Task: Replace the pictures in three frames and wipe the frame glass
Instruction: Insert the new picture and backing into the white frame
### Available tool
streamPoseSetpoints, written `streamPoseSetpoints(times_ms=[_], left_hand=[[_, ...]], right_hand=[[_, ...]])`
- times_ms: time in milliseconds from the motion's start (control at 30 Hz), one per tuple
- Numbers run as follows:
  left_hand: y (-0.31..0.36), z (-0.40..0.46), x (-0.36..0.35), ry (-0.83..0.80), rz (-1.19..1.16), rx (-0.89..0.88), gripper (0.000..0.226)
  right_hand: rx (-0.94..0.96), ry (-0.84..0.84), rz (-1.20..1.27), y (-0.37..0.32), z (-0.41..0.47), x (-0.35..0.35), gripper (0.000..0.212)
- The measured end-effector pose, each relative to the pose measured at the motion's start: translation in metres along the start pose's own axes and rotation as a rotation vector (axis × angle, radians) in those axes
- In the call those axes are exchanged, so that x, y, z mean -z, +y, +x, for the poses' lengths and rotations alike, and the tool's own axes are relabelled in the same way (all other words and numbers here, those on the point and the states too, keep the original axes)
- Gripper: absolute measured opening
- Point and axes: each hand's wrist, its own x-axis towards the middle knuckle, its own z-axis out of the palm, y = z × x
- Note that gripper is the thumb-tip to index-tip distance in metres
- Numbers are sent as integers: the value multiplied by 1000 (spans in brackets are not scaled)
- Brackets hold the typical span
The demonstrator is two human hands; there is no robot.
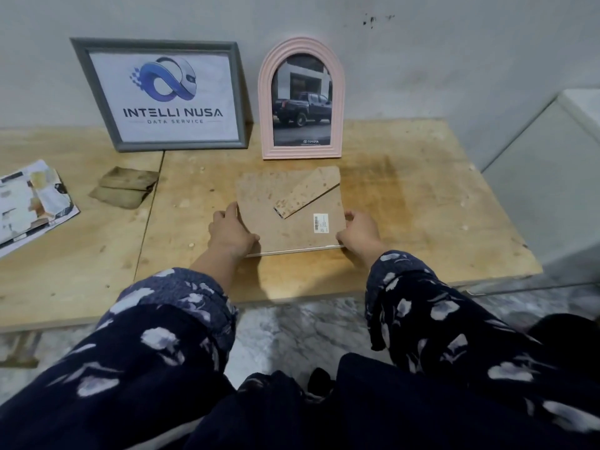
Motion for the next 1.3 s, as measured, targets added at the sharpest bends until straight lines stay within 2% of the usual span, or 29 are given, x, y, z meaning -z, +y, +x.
streamPoseSetpoints(times_ms=[233, 367, 567, 700, 800, 933, 1000, 1100, 1167, 1300], left_hand=[[-6, 2, -6, -53, -25, 10, 80], [-4, 2, -6, -85, 29, 16, 75], [3, 4, -2, -147, 156, 23, 59], [7, 5, 0, -168, 262, 2, 48], [11, 7, 2, -193, 389, -36, 47], [16, 11, 5, -191, 537, -36, 55], [21, 12, 7, -170, 628, -48, 66], [28, 21, 10, -229, 722, -166, 87], [31, 29, 11, -308, 768, -218, 98], [38, 41, 16, -346, 879, -242, 97]], right_hand=[[22, 16, -60, 2, -2, 0, 45], [33, -6, -155, 5, 2, -3, 53], [94, -133, -394, 8, 2, 1, 55], [140, -222, -635, 8, 1, 8, 58], [154, -229, -819, 10, 1, 8, 57], [249, -160, -979, 4, 1, 11, 50], [355, -99, -990, -6, 5, 14, 37], [372, -110, -984, -23, 14, 14, 20], [355, -161, -963, -29, 21, 12, 23], [336, -254, -854, -30, 31, 13, 54]])
